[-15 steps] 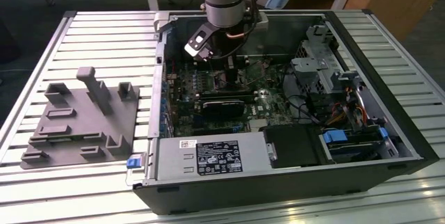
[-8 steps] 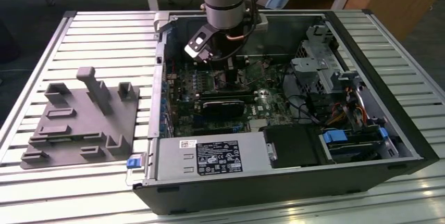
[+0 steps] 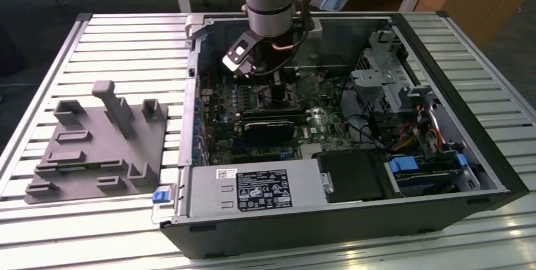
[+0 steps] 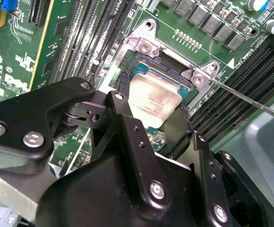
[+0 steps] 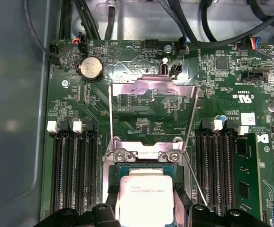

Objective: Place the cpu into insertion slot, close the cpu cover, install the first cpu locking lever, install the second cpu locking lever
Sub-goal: 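Place the cpu into insertion slot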

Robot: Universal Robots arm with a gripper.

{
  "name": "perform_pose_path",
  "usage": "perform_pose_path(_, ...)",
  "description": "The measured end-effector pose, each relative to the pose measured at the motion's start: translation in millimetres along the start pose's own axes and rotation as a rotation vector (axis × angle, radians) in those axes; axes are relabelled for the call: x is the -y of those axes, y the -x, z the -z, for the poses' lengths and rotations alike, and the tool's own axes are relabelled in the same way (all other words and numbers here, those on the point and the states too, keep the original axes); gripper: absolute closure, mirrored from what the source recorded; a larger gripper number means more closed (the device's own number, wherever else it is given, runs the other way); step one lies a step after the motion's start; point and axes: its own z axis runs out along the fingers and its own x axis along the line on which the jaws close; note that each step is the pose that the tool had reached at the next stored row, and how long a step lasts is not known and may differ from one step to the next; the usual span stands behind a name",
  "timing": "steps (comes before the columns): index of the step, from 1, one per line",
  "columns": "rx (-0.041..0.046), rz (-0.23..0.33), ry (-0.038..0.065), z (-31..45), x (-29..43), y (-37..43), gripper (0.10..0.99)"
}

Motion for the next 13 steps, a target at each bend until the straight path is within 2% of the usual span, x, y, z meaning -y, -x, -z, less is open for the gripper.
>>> perform_pose_path(13,-0.005,-0.001,-0.001,-2.6,3.5,0.9,0.549)
